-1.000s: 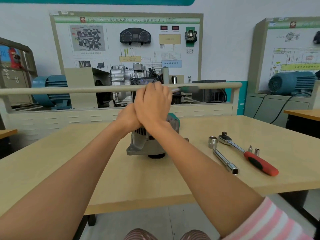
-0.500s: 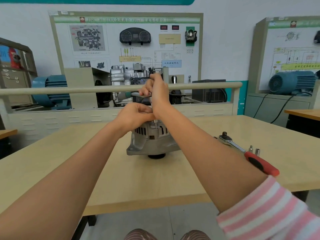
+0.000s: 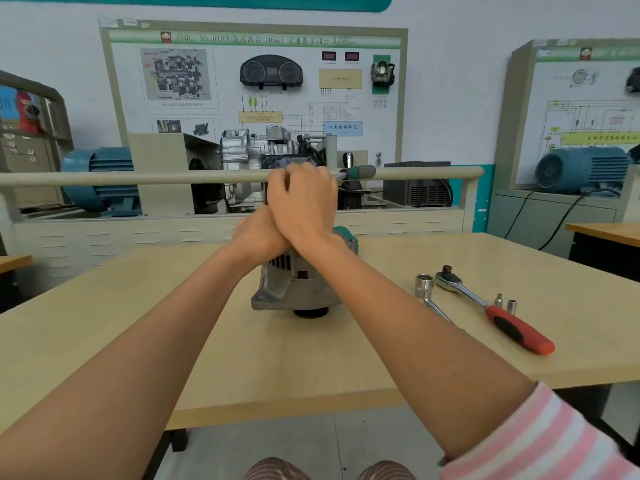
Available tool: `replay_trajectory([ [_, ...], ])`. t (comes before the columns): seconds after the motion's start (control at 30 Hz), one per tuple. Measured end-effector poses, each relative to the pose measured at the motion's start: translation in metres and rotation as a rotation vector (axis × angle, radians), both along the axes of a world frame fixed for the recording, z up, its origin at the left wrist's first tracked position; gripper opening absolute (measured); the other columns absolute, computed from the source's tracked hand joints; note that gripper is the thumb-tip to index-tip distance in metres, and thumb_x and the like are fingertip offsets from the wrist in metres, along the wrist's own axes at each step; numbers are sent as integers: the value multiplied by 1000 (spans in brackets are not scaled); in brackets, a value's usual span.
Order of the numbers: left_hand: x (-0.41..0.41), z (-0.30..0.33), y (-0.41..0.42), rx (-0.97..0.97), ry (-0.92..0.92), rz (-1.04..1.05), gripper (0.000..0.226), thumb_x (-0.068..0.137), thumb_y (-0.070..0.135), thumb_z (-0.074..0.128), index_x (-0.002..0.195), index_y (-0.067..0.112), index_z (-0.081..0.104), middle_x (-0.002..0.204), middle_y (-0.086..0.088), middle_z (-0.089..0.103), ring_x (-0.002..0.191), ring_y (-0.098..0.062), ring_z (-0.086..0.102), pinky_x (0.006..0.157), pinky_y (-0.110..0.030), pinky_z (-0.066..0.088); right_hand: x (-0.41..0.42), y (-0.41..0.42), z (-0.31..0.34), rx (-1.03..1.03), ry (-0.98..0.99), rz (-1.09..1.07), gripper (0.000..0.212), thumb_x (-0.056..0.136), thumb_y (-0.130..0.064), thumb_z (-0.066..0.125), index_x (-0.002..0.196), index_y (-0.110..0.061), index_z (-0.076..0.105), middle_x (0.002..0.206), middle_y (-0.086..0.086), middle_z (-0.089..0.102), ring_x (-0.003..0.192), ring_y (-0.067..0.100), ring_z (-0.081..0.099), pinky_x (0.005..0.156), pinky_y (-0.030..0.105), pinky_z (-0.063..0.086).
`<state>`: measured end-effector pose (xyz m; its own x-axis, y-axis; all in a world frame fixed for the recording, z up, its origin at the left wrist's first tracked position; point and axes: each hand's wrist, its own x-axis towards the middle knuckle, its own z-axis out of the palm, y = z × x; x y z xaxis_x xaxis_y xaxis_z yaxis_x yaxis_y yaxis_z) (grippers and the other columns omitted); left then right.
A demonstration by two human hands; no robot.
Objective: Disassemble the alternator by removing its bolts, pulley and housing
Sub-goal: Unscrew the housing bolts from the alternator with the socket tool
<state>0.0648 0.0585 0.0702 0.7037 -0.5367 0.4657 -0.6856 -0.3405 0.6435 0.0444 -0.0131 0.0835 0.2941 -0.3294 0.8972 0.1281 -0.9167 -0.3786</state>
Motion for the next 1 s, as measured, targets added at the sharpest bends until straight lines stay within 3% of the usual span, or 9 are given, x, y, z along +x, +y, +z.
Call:
replay_trajectory([
  [0.13, 6, -1, -1, 13, 57, -60, 6, 82, 14, 65, 77, 15, 62, 78, -4, 67, 88, -26, 61, 89, -42, 48, -1, -6, 4, 288, -123, 346, 48, 93, -13, 44, 45, -16, 37, 43, -7, 38, 52, 11, 37, 64, 31, 35],
  [0.2, 7, -2, -1, -2, 80, -95, 9, 83, 17, 69, 80, 25, 66, 86, 0, 73, 96, -20, 66, 98, -43, 47, -2, -8, 11, 525, -141, 547, 51, 93, -12, 43, 43, -17, 31, 36, -10, 30, 42, 9, 27, 53, 29, 28],
  [0.33, 9, -3, -1, -13, 114, -132, 6, 83, 24, 72, 88, 26, 72, 95, -5, 75, 103, -21, 67, 102, -45, 45, 0, -17, 25, 920, -89, 1061, 50, 94, -13, 36, 45, -19, 30, 35, -2, 25, 41, 17, 28, 51, 27, 39],
  [0.43, 10, -2, 0, -28, 147, -132, 17, 83, 20, 73, 94, 7, 73, 101, -20, 71, 103, -29, 66, 103, -48, 45, 3, -18, 28, 924, 70, 1166, 58, 93, -19, 35, 36, -17, 29, 34, 1, 26, 41, 19, 33, 55, 28, 43],
  [0.57, 5, 1, 2, -32, 137, -94, 3, 84, 8, 69, 82, 6, 71, 100, -24, 70, 106, -37, 63, 101, -48, 45, 6, -2, 22, 820, 38, 1000, 47, 93, -11, 39, 47, -17, 31, 37, 0, 25, 41, 18, 31, 52, 27, 39],
  [0.73, 5, 1, -1, -15, 108, -45, 18, 84, 8, 67, 69, 17, 67, 94, -24, 71, 101, -42, 62, 97, -50, 48, 2, -1, 18, 802, -156, 808, 46, 94, -10, 40, 48, -13, 35, 36, -5, 35, 41, 10, 34, 53, 27, 41],
  [0.83, 9, 1, -5, 13, 55, -1, 5, 85, 6, 62, 85, 5, 67, 96, -22, 68, 96, -38, 61, 90, -42, 50, 1, -7, 7, 322, -27, 317, 37, 95, -17, 40, 59, -12, 45, 65, 10, 57, 58, 15, 43, 62, 30, 39],
  [0.9, 11, 1, -8, 51, 2, 47, 23, 89, 5, 56, 111, -1, 61, 110, -22, 65, 106, -37, 59, 94, -46, 48, 1, -9, -2, -24, 91, -103, 28, 94, -25, 39, 83, -8, 57, 90, 11, 61, 84, 22, 50, 82, 35, 37],
  [1.0, 9, 1, -7, 72, -44, 31, 29, 92, 4, 54, 120, 2, 56, 116, -21, 62, 111, -38, 56, 96, -50, 46, -3, -8, -1, -127, 151, -189, 34, 94, -32, 37, 100, -5, 57, 102, 10, 60, 101, 26, 47, 94, 37, 29],
])
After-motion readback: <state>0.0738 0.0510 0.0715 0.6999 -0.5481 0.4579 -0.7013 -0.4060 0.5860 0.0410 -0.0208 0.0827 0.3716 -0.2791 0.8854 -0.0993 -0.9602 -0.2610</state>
